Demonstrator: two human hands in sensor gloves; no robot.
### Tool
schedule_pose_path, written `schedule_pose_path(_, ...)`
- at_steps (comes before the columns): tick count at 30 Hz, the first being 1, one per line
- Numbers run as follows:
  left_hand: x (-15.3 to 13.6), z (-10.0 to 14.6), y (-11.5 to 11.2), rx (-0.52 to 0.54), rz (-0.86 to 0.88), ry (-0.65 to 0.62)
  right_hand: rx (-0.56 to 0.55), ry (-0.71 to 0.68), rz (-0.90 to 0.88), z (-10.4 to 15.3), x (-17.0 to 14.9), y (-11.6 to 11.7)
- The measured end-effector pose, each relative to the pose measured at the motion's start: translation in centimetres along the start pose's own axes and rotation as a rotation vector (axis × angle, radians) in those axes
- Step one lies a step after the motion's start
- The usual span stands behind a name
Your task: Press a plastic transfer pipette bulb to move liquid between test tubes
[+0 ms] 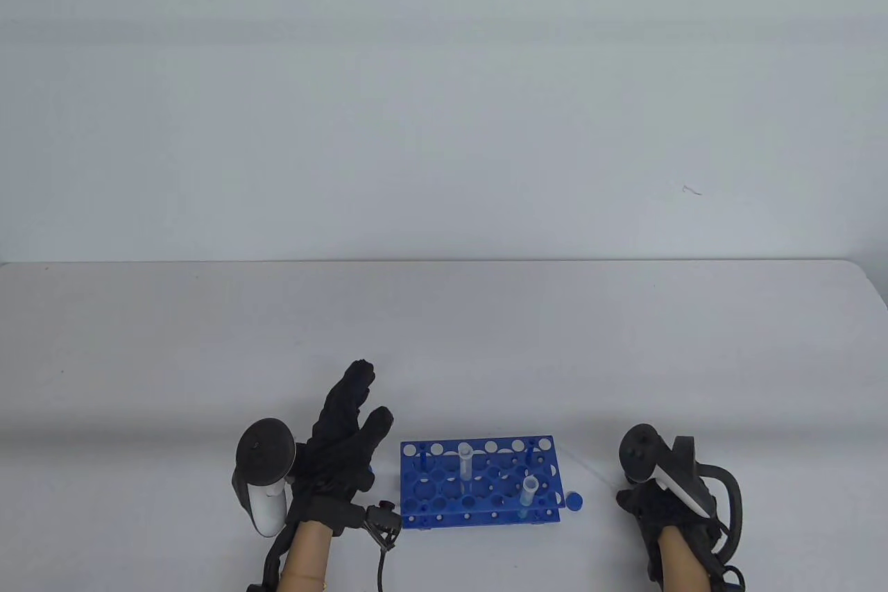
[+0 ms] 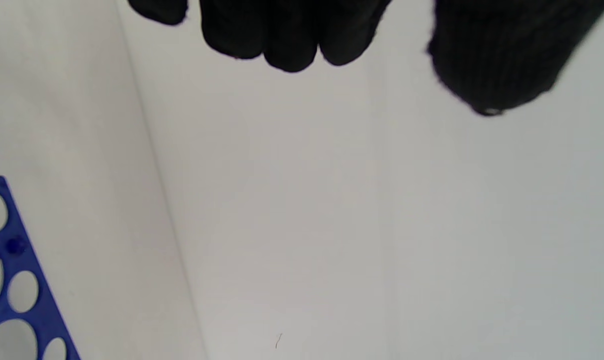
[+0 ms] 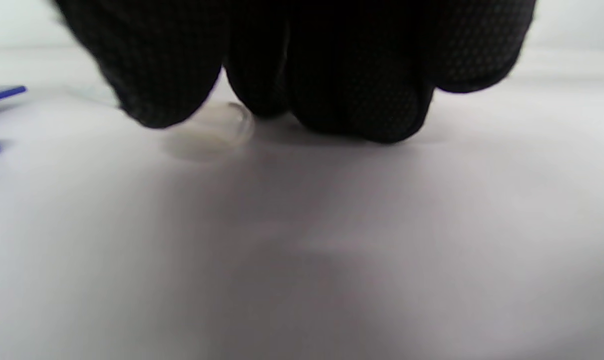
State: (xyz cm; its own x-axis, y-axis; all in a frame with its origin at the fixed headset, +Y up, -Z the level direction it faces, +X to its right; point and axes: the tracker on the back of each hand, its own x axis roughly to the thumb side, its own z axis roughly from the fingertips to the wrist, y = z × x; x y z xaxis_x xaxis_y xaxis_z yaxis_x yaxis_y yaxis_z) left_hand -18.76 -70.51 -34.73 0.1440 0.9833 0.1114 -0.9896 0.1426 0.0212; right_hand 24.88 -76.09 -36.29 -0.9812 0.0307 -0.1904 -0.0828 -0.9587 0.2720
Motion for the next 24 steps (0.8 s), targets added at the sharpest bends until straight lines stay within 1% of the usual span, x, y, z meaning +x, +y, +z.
schedule_pose_path(3, -0.3, 0.3, 0.0, 0.004, -0.016, -0.008, -0.01, -0.003, 0.017, 0.0, 0.2, 0.0)
schedule_pose_path(5, -0.6, 0.2, 0.0, 0.004, 0.01, -0.001, -0.025, -0.007, 0.052, 0.0, 0.4, 0.1)
schedule_pose_path(11, -1.8, 0.2, 0.6, 0.003, 0.05, 0.048, -0.077, -0.033, 0.134, 0.0, 1.1, 0.2)
schedule_pose_path(20, -1.7, 0.2, 0.6, -0.013, 0.052, 0.054, -0.115, -0.042, 0.209, 0.0, 2.2, 0.4)
schedule_pose_path(24, -1.7, 0.2, 0.6, -0.016, 0.054, 0.057, -0.144, -0.049, 0.27, 0.0, 2.9, 0.4)
